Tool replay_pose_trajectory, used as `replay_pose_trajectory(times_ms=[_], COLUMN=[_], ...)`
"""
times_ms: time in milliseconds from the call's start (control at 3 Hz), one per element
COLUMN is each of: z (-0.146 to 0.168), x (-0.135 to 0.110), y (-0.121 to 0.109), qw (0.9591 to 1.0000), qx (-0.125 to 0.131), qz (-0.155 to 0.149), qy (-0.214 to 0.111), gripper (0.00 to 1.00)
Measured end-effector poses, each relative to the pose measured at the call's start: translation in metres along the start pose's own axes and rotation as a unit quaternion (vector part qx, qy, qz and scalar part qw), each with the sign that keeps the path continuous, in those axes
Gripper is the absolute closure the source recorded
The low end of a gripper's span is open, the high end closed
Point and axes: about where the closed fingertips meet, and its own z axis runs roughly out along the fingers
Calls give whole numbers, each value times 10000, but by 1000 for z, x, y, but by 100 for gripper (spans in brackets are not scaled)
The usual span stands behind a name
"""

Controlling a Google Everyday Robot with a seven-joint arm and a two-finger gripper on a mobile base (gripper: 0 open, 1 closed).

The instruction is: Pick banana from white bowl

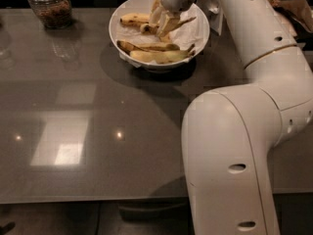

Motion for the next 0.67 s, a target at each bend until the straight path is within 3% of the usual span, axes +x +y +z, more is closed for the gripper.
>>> replay_pose_trajectory(times_ms=[667], z=[-72], x=[4], y=[27], qw=[9982], qx=[501], qz=[288], qy=[179], gripper=[100])
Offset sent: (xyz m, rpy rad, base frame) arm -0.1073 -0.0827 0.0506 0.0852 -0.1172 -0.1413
